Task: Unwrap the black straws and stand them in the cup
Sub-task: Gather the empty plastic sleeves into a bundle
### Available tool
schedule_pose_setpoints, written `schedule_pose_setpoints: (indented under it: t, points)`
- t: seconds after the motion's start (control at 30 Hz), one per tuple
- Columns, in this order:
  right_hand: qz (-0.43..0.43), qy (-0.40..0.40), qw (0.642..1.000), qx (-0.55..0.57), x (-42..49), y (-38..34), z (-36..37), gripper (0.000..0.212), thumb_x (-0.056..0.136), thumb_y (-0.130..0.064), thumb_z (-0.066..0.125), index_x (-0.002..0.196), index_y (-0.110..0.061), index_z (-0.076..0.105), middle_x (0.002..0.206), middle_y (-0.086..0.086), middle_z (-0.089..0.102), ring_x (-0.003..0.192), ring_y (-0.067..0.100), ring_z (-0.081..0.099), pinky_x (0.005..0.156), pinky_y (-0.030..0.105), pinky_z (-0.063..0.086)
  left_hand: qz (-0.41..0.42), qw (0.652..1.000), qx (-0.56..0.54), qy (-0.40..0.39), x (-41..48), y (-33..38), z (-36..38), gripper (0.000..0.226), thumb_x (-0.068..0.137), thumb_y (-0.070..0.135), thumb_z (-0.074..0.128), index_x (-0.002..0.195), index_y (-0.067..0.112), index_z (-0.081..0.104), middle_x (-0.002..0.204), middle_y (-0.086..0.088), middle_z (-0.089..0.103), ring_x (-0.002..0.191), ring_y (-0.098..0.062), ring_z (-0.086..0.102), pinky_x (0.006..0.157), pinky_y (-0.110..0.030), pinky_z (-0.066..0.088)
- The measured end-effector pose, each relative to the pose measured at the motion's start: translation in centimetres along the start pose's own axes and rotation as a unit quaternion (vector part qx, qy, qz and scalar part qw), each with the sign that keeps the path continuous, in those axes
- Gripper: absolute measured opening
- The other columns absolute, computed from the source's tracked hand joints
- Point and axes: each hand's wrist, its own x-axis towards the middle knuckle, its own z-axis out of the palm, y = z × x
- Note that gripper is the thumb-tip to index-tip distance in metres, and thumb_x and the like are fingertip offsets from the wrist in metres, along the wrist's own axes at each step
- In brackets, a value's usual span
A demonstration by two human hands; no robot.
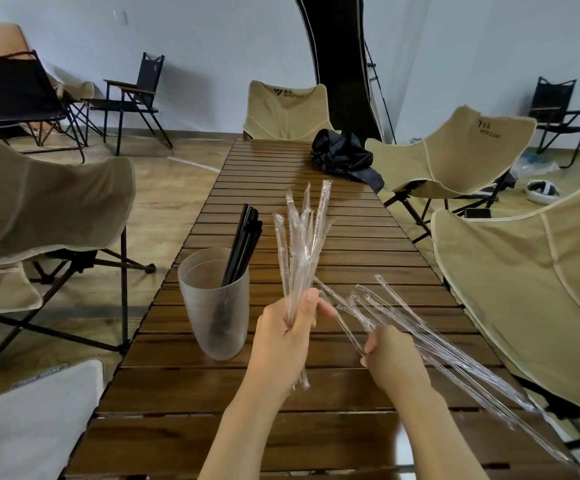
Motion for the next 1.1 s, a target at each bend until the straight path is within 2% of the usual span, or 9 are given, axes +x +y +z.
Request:
schedule_pose_setpoints:
  t: [0.1, 0.2, 0.3, 0.37, 0.5, 0.63, 0.87, 0.93, 1.1]
  points:
    - [-0.010, -0.006, 1.000, 0.009, 0.2, 0.1, 0.2, 0.017, 0.088, -0.004, 0.050, 0.081, -0.010, 0.064, 0.084, 0.009, 0.066, 0.081, 0.027, 0.064, 0.069, 0.034, 0.054, 0.009, 1.000, 0.009, 0.002, 0.0, -0.2, -0.1, 0.032, 0.094, 0.041, 0.038, 0.094, 0.028, 0.067, 0.064, -0.007, 0.050, 0.058, -0.025, 0.049, 0.054, -0.038, 0.042]
    - [-0.032, -0.040, 0.991, 0.123, 0.4, -0.5, -0.5, 0.028, 0.088, -0.007, 0.057, 0.063, -0.017, 0.061, 0.064, -0.002, 0.060, 0.061, 0.013, 0.058, 0.053, 0.021, 0.044, 0.015, 1.000, 0.025, 0.005, 0.2, -0.5, -0.2, 0.026, 0.097, 0.033, 0.039, 0.106, 0.030, 0.064, 0.070, 0.007, 0.058, 0.064, -0.008, 0.056, 0.060, -0.027, 0.047]
    - [-0.082, -0.017, 0.955, 0.285, 0.1, -1.6, -1.9, 0.017, 0.086, -0.010, 0.064, 0.072, -0.018, 0.067, 0.071, -0.005, 0.064, 0.068, 0.012, 0.059, 0.059, 0.020, 0.040, 0.010, 0.999, 0.031, 0.004, 0.3, -0.7, -0.4, 0.026, 0.099, 0.026, 0.041, 0.116, 0.032, 0.060, 0.093, 0.015, 0.065, 0.086, -0.002, 0.061, 0.072, -0.017, 0.051]
    - [-0.115, 0.015, 0.936, 0.331, -0.3, -2.2, -2.8, 0.010, 0.086, -0.015, 0.066, 0.079, -0.021, 0.069, 0.076, -0.007, 0.067, 0.072, 0.007, 0.062, 0.064, 0.020, 0.042, 0.010, 0.999, 0.045, 0.009, 0.3, -0.8, -0.3, 0.029, 0.100, 0.028, 0.040, 0.123, 0.032, 0.057, 0.108, 0.017, 0.063, 0.097, 0.002, 0.059, 0.079, -0.017, 0.052]
    - [-0.133, 0.035, 0.906, 0.400, -0.7, -2.7, -3.5, 0.007, 0.086, -0.017, 0.066, 0.084, -0.022, 0.070, 0.073, -0.008, 0.067, 0.065, 0.000, 0.059, 0.065, 0.017, 0.040, -0.011, 0.999, 0.023, 0.044, 0.4, -1.0, -0.3, 0.034, 0.098, 0.032, 0.042, 0.130, 0.034, 0.051, 0.115, 0.017, 0.060, 0.103, 0.000, 0.058, 0.082, -0.021, 0.055]
    - [-0.164, 0.022, 0.902, 0.400, -0.8, -2.9, -3.6, 0.007, 0.085, -0.017, 0.067, 0.085, -0.024, 0.068, 0.079, -0.006, 0.067, 0.075, 0.006, 0.062, 0.070, 0.019, 0.044, -0.023, 0.999, 0.003, 0.033, 0.5, -1.2, -0.3, 0.036, 0.097, 0.033, 0.045, 0.132, 0.035, 0.048, 0.118, 0.018, 0.061, 0.103, 0.002, 0.060, 0.083, -0.020, 0.055]
    - [-0.257, -0.026, 0.902, 0.346, -0.9, -3.6, -3.0, 0.015, 0.081, -0.017, 0.072, 0.088, -0.027, 0.063, 0.076, -0.015, 0.068, 0.068, -0.004, 0.062, 0.065, 0.009, 0.046, -0.008, 1.000, 0.007, -0.010, 0.4, -1.3, -0.1, 0.038, 0.096, 0.033, 0.048, 0.134, 0.028, 0.052, 0.126, 0.010, 0.062, 0.119, -0.001, 0.055, 0.103, -0.033, 0.046]
    - [-0.265, -0.037, 0.901, 0.342, -0.9, -3.7, -2.7, 0.021, 0.083, -0.016, 0.071, 0.094, -0.026, 0.058, 0.076, -0.014, 0.069, 0.067, -0.004, 0.063, 0.065, 0.007, 0.046, -0.008, 1.000, 0.011, -0.013, 0.4, -1.2, -0.1, 0.032, 0.096, 0.031, 0.048, 0.127, 0.027, 0.058, 0.117, 0.010, 0.067, 0.114, -0.002, 0.059, 0.100, -0.031, 0.048]
    - [-0.265, -0.042, 0.908, 0.321, -0.8, -3.8, -2.7, 0.023, 0.080, -0.014, 0.075, 0.091, -0.025, 0.057, 0.072, -0.013, 0.069, 0.058, -0.006, 0.059, 0.057, 0.006, 0.043, -0.001, 1.000, 0.018, 0.007, 0.5, -1.2, -0.2, 0.018, 0.095, 0.030, 0.050, 0.104, 0.024, 0.064, 0.091, 0.008, 0.069, 0.091, -0.004, 0.066, 0.078, -0.019, 0.054]
